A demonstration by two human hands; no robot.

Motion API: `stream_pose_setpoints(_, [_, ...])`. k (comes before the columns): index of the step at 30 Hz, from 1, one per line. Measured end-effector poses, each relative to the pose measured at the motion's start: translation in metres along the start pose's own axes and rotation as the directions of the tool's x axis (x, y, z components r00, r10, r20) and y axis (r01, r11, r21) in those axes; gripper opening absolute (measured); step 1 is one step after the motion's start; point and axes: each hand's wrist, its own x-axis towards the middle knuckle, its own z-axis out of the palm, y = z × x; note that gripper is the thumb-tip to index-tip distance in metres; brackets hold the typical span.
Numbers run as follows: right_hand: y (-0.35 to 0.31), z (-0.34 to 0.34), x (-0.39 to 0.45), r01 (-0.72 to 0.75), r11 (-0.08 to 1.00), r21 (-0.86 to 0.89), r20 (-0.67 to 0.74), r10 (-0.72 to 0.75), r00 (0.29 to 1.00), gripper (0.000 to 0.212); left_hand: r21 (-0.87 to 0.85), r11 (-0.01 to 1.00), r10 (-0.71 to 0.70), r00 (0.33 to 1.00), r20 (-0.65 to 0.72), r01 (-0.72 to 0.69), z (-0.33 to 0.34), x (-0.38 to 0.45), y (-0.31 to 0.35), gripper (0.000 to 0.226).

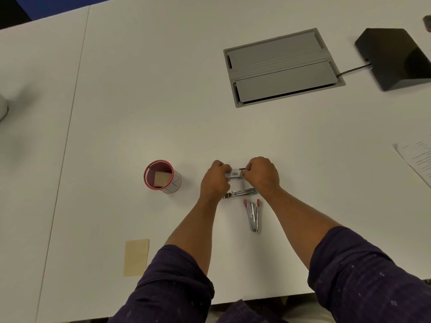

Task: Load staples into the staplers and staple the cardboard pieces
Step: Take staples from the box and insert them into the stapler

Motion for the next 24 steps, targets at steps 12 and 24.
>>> stream_pose_setpoints(12, [0.014, -0.006, 0.001, 0.026, 0.997, 0.073, 0.014, -0.027, 1.000, 0.013, 0.000, 1.000, -0.010, 1.000, 0.002, 0.010, 0.001, 0.001, 0.000, 0.035])
stream_pose_setpoints(24, [-0.004, -0.001, 0.006, 0.078, 0.987, -0.142, 0.053, -0.072, 0.996, 0.014, -0.015, 1.000, -0.007, 1.000, 0.003, 0.007, 0.002, 0.001, 0.000, 0.035])
